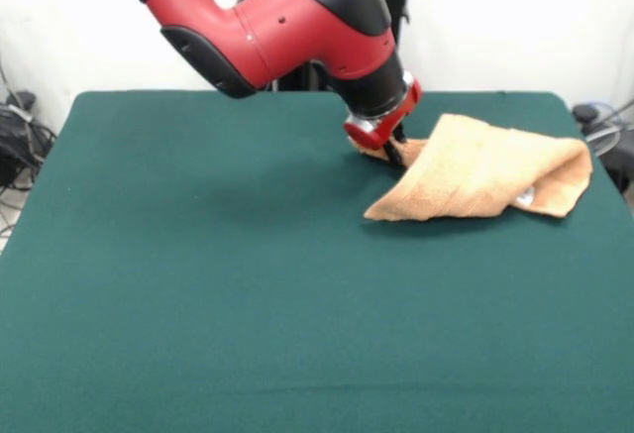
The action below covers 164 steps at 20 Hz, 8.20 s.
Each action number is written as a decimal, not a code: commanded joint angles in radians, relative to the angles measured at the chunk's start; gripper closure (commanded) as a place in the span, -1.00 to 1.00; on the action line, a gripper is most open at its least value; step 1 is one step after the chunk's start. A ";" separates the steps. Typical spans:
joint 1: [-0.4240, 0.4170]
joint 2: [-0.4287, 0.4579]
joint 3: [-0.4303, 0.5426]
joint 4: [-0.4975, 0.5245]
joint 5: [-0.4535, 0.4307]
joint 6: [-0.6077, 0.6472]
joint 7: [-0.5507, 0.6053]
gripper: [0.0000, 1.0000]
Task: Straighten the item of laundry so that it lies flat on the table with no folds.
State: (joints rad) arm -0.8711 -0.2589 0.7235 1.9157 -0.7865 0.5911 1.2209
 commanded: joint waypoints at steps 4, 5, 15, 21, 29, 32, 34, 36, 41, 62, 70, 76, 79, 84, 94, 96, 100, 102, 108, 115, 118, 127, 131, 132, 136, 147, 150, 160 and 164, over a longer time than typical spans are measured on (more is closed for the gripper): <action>-0.003 0.062 -0.037 -0.070 -0.031 -0.035 -0.019 1.00; -0.004 0.063 -0.036 -0.071 -0.030 -0.033 -0.022 1.00; 0.026 0.028 -0.049 -0.083 0.030 0.094 -0.025 1.00; 0.016 -0.014 -0.030 -0.064 0.082 0.160 -0.039 1.00; 0.019 -0.038 -0.022 -0.048 0.115 0.235 -0.071 1.00; 0.015 -0.036 -0.023 -0.062 0.121 0.262 -0.090 1.00; 0.009 -0.033 -0.022 -0.078 0.128 0.296 -0.114 1.00; 0.006 -0.030 -0.022 -0.089 0.133 0.329 -0.134 1.00; -0.014 -0.038 -0.002 -0.097 0.151 0.412 -0.176 1.00; -0.047 -0.048 0.055 -0.123 0.159 0.610 -0.222 1.00; 0.001 -0.067 0.046 -0.154 0.169 0.688 -0.176 1.00; 0.058 -0.090 0.052 -0.207 0.226 0.810 -0.145 1.00; 0.051 -0.092 0.050 -0.203 0.220 0.789 -0.147 1.00; 0.052 -0.095 0.044 -0.200 0.211 0.791 -0.148 1.00; 0.076 -0.107 0.022 -0.225 0.204 0.850 -0.143 1.00; 0.093 -0.112 0.013 -0.235 0.196 0.874 -0.135 1.00; 0.136 -0.107 -0.008 -0.264 0.187 0.896 -0.090 1.00; 0.175 -0.101 -0.031 -0.292 0.174 0.928 -0.059 1.00; 0.241 -0.080 -0.066 -0.348 0.167 0.969 -0.013 1.00; 0.288 -0.073 -0.092 -0.372 0.179 0.973 0.050 1.00; 0.297 -0.074 -0.099 -0.375 0.188 0.971 0.057 1.00; 0.301 -0.083 -0.104 -0.373 0.210 0.966 0.045 1.00; 0.291 -0.097 -0.096 -0.362 0.229 0.957 0.031 1.00; 0.289 -0.101 -0.094 -0.360 0.232 0.950 0.030 1.00; 0.308 -0.116 -0.082 -0.403 0.269 0.994 0.044 1.00; 0.474 -0.049 -0.120 -0.633 0.288 1.114 0.144 1.00; 0.498 -0.025 -0.133 -0.700 0.261 1.142 0.123 1.00; 0.509 -0.012 -0.145 -0.790 0.229 1.218 0.046 1.00; 0.498 -0.024 -0.142 -0.761 0.231 1.194 0.037 1.00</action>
State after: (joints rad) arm -0.3674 -0.2984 0.6618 1.2051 -0.5264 1.7672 1.2207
